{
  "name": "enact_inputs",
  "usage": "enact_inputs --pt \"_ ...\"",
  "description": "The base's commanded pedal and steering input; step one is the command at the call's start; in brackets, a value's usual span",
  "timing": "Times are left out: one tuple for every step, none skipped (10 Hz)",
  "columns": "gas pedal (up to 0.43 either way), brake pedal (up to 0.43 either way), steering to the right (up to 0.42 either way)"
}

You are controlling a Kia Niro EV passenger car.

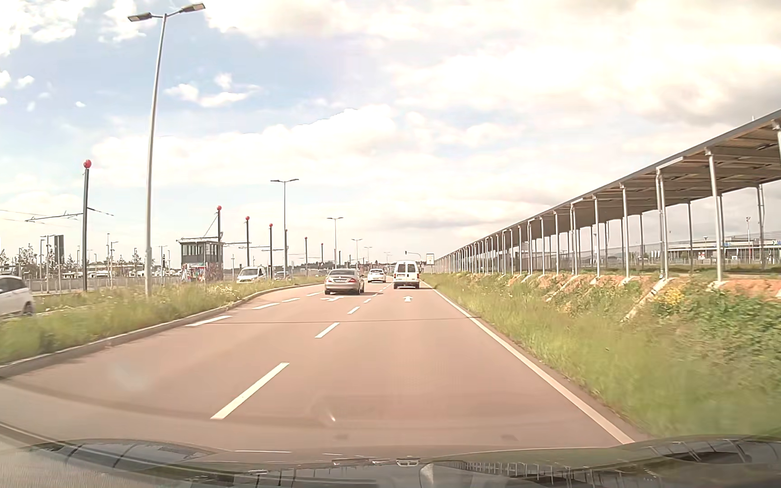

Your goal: Follow the waypoints while adhering to traffic rules and regulations

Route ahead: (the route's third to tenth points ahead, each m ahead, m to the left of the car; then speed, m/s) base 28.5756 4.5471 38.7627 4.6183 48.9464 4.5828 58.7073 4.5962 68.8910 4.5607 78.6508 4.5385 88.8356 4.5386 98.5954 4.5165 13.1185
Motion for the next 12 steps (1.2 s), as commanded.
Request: enact_inputs --pt "0.079 0.0 -0.004" --pt "0.079 0.0 -0.004" --pt "0.079 0.0 -0.004" --pt "0.067 0.0 -0.004" --pt "0.039 0.0 -0.004" --pt "0.008 0.0 -0.004" --pt "0.008 0.0 -0.004" --pt "0.008 0.0 -0.002" --pt "0.008 0.0 0.001" --pt "0.008 0.0 0.003" --pt "0.008 0.0 0.003" --pt "0.02 0.0 0.003"
